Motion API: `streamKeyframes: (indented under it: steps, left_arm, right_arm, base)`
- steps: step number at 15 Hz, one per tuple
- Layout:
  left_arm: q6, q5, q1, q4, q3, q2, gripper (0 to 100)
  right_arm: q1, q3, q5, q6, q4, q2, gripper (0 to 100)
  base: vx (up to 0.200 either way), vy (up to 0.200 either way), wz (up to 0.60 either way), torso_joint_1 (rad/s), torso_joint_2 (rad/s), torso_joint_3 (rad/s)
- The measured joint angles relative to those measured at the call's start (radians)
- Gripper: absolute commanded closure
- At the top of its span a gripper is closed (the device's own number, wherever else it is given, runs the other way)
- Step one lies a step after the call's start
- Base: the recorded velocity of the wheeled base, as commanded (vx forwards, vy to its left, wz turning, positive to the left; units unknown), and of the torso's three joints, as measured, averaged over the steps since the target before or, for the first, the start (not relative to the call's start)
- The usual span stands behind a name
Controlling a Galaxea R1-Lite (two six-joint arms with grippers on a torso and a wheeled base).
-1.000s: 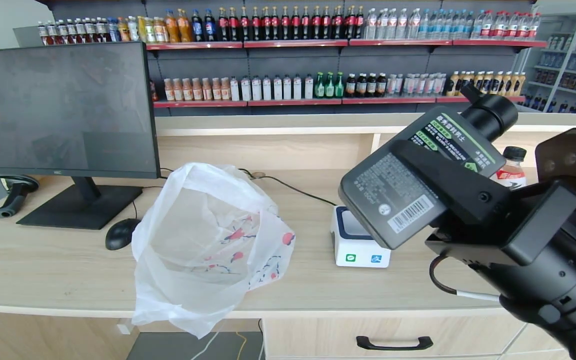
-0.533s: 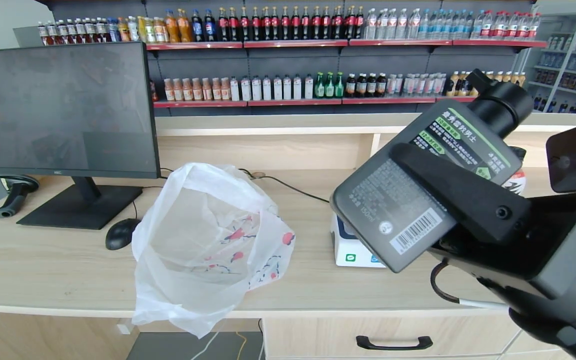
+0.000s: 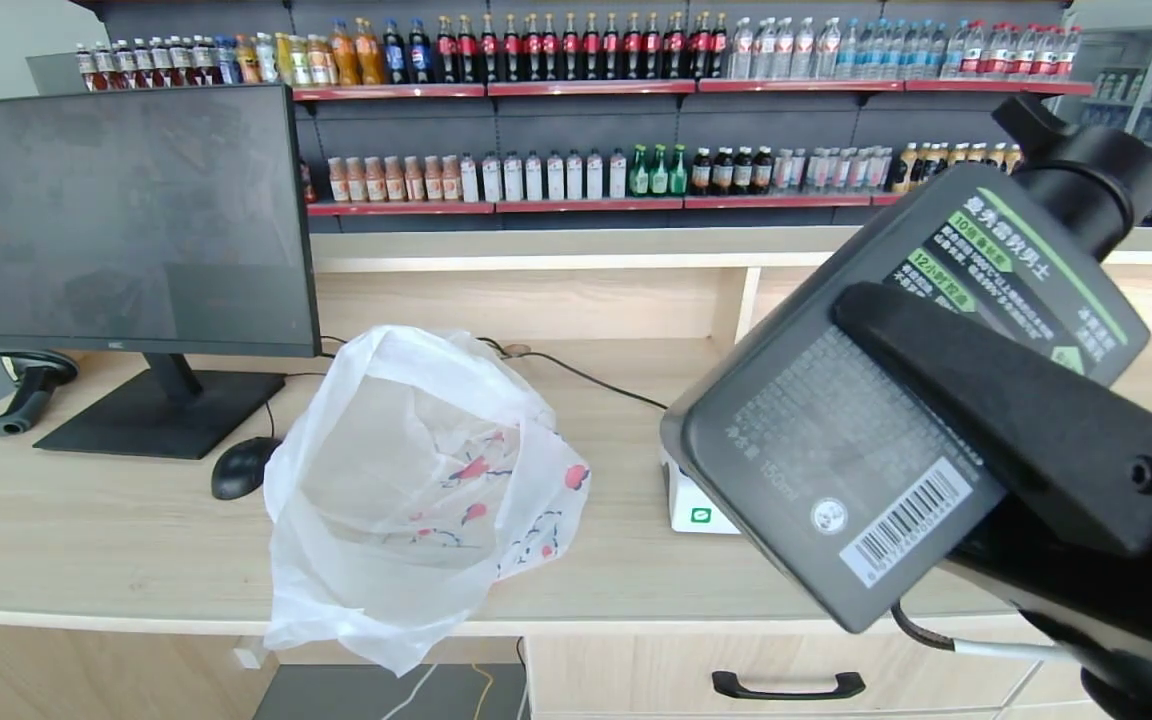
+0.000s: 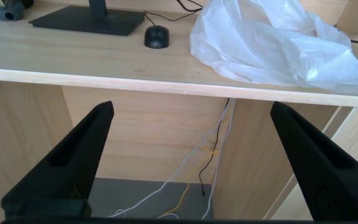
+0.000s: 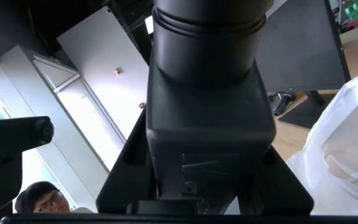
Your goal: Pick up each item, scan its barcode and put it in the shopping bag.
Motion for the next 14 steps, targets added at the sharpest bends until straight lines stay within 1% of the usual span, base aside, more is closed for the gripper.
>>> streamKeyframes:
  steps: [9, 11, 13, 14]
  left_arm:
    - [0.0, 0.0, 0.0, 0.0, 0.0, 0.0, 0]
    - [0.0, 0.0, 0.0, 0.0, 0.0, 0.0, 0]
    - [0.0, 0.0, 0.0, 0.0, 0.0, 0.0, 0]
    - [0.0, 0.0, 0.0, 0.0, 0.0, 0.0, 0]
  right_arm:
    - [0.003, 0.026, 0.006, -0.066, 0.001, -0.009, 100]
    - [0.001, 0.064, 0.035, -0.145, 0.0, -0.004, 100]
    - [-0.001, 0.149, 0.139, -0.285, 0.002, -0.001, 100]
    - [-0.003, 0.184, 0.157, -0.319, 0.002, -0.001, 100]
  base:
    - [0.0, 0.0, 0.0, 0.0, 0.0, 0.0]
    - [0.0, 0.0, 0.0, 0.0, 0.0, 0.0]
    - [0.0, 0.0, 0.0, 0.0, 0.0, 0.0]
    - [0.0, 0.0, 0.0, 0.0, 0.0, 0.0]
